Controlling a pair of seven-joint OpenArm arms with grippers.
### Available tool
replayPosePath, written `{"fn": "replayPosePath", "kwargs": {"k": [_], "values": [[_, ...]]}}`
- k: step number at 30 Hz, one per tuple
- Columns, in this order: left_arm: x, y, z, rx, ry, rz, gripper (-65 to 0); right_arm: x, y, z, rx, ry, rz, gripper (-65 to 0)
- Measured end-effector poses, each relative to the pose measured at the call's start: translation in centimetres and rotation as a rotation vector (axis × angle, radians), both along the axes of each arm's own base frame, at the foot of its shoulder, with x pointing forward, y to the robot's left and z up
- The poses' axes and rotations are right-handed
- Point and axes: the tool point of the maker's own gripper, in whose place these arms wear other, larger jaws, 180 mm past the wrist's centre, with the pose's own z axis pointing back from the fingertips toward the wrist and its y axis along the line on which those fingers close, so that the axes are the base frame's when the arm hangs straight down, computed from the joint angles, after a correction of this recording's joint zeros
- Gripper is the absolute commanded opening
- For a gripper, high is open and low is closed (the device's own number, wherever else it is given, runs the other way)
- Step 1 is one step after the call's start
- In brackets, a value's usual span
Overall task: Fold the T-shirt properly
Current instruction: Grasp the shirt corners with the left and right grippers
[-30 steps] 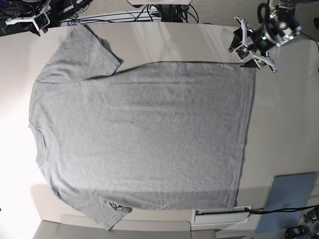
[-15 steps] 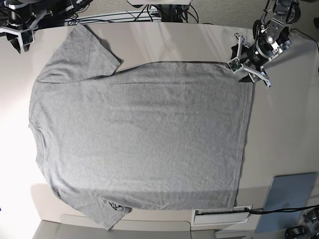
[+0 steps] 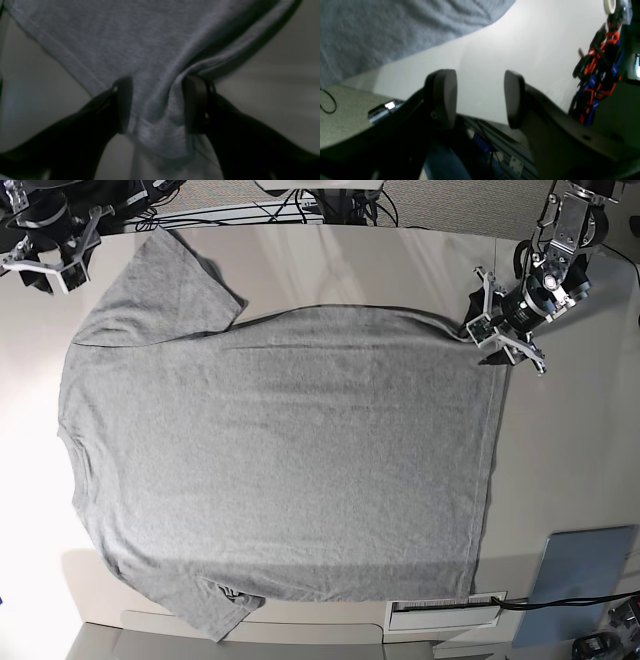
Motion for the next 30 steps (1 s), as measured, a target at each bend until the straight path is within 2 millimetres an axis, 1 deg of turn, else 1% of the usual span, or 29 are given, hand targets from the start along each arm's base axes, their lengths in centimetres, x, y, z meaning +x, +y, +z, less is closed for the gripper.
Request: {"fn": "replayPosePath", "kwargs": {"k": [4,8,12,16,18,23,26,27,30], "values": [[0.4,0.8,-0.1,-0.007,-0.023,0.019,-31.5,1.3,0.1,0.5,0.001,-0.039,0.004,-34.8],[0.4,0.9,-0.2,-0.014,-0.025,0.014,-31.6,2.5,0.3,0.9,0.001,-0.066,0.025,-34.8],[-0.1,0.8,-0.4,-0.011,0.000,-0.010,-31.6,2.6,0.8,0.7,0.002,-0.029,0.079,-34.8],[-1.2,2.3,-0.7,0.025,0.033,-0.020,-31.6,2.9,0.7,0.9,-0.010,-0.028,0.095,-34.8],[-1.5,2.4,-0.8,0.033,0.031,-0.021,-31.6,3.0,0.6,1.0,-0.016,-0.028,0.104,-34.8],[-1.5,2.8,-0.6,0.058,-0.010,-0.041,-31.6,3.4,0.7,1.3,-0.016,-0.039,0.123,-34.8],[-1.4,2.6,-0.5,0.054,-0.033,-0.041,-31.6,3.5,0.8,1.3,-0.013,-0.046,0.128,-34.8],[-1.4,2.5,-0.5,0.053,-0.034,-0.039,-32.6,3.5,0.8,1.3,-0.013,-0.046,0.128,-34.8],[-1.5,2.3,-0.7,0.055,-0.037,-0.039,-38.8,3.5,0.8,1.3,-0.013,-0.046,0.129,-34.8]]}}
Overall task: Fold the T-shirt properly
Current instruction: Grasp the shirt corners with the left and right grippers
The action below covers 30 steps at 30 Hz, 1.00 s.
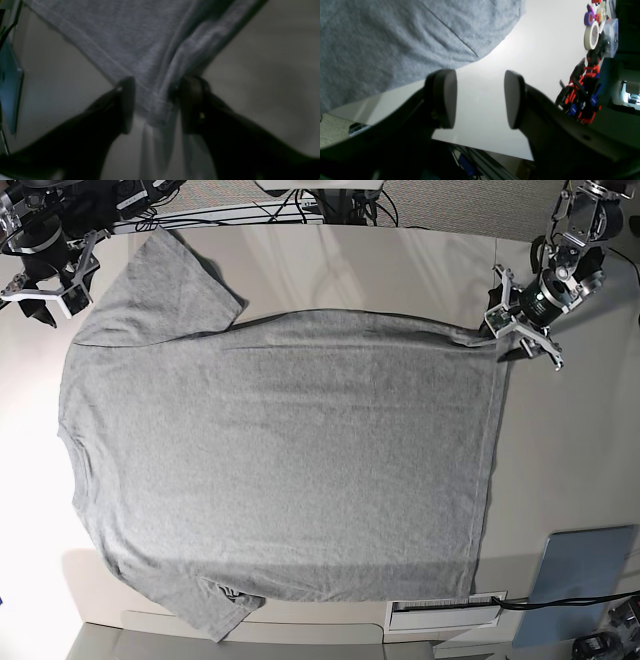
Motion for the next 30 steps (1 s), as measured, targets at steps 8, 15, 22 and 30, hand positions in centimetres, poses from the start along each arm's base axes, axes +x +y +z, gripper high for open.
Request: {"fn": "replayPosePath", "kwargs": {"k": [8,15,22,30], "values": [[0.0,-0.3,-0.5,0.016,0.008,0.005,-56.3,-1.2,0.4,-1.4,-0.009,0.103,0.054,-34.8],[0.0,-0.3,-0.7,0.031,0.007,0.011,-65.0,-3.2,-0.4,-4.5,0.027,0.226,0.080,-34.8],[0.1,-0.3,-0.7,0.032,0.005,0.013,-65.0,-3.5,-1.2,-6.4,0.003,0.226,0.159,-34.9],[0.1,-0.3,-0.6,0.033,0.002,0.015,-65.0,-3.6,-0.2,-9.9,-0.282,0.376,0.479,-35.0]]}}
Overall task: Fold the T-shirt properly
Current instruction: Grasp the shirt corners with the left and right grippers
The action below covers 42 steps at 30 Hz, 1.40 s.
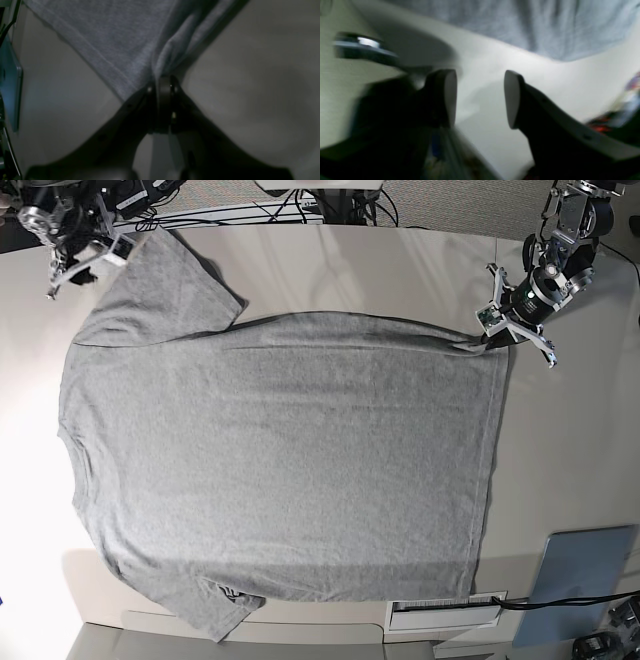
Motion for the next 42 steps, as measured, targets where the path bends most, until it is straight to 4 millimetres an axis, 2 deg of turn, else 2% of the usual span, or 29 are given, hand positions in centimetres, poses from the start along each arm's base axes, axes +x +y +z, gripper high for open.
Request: {"fn": "replayPosePath", "kwargs": {"k": [4,13,16,22,27,33,40,42], "values": [[0.1,0.0,0.0,0.003,0.000,0.001,-65.0,-0.2,1.4,-1.0,-0.028,0.049,0.096,-35.0],[0.1,0.1,-0.1,0.006,0.001,0.004,-65.0,3.0,2.3,-0.3,-0.011,-0.024,0.105,-35.0],[0.1,0.1,0.0,0.005,0.000,0.003,-65.0,2.9,2.8,-0.5,0.010,-0.012,0.115,-35.0],[0.1,0.1,-0.1,0.006,0.001,0.004,-65.0,1.9,1.7,-1.6,-0.005,0.033,0.095,-35.0],[0.1,0.1,-0.1,0.005,0.001,0.003,-65.0,1.9,1.7,-2.1,0.026,0.035,0.106,-35.0],[0.1,0.1,-0.1,0.005,0.001,0.003,-65.0,3.7,1.4,-3.0,0.069,0.006,0.102,-35.0],[0.1,0.1,-0.1,0.005,0.001,0.003,-65.0,5.9,2.9,-3.3,0.043,-0.023,0.135,-35.0],[0.1,0.1,-0.1,0.006,0.001,0.003,-65.0,5.9,2.9,-3.5,0.021,-0.020,0.131,-40.0]]}}
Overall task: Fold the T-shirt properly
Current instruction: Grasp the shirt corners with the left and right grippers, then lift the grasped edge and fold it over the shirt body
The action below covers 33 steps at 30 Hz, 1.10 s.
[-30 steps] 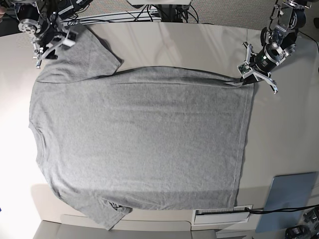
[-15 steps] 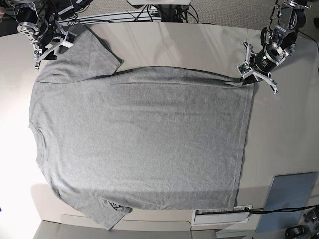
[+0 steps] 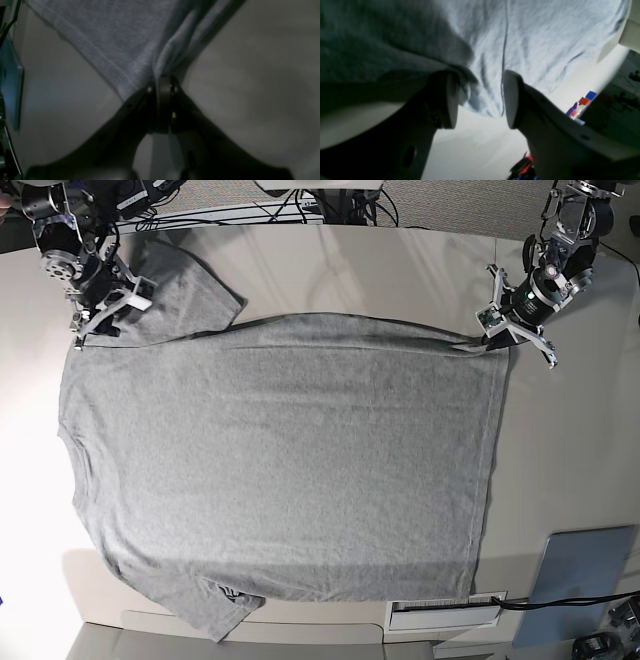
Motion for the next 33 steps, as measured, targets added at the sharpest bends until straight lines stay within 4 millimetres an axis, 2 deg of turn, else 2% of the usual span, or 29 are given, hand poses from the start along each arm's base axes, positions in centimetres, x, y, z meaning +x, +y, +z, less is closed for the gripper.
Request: {"fn": "replayPosePath", "kwargs": {"k": [7,11,13,16,19,24,27,33], "values": [[0.0,0.0,0.0,0.000,0.000,0.000,-65.0,-0.6,0.3,-0.6,-0.001,0.036,-0.022,-65.0],[0.0,-0.1,0.0,-0.011,0.002,0.007,-65.0,-0.7,-0.1,-0.6,-0.016,0.038,-0.052,-65.0],[0.1,-0.1,0.2,-0.045,0.004,0.042,-65.0,-0.7,-0.7,-0.5,-0.033,0.024,-0.123,-65.0],[-0.2,0.0,0.2,-0.039,0.022,0.031,-65.0,-1.5,-1.0,0.2,-0.065,0.018,-0.177,-65.0],[-2.3,0.4,0.3,-0.008,0.088,-0.012,-65.0,-3.0,-0.5,0.8,-0.068,0.045,-0.164,-65.0],[-5.4,1.5,1.0,0.002,0.201,0.035,-65.0,-5.3,-1.2,1.8,-0.132,0.052,-0.192,-65.0],[-7.2,1.9,1.2,0.011,0.264,0.044,-65.0,-6.9,-1.0,2.2,-0.126,0.069,-0.193,-65.0],[-9.7,1.6,1.6,0.038,0.315,0.010,-65.0,-9.0,-1.8,3.5,-0.135,0.066,-0.222,-65.0]]}}
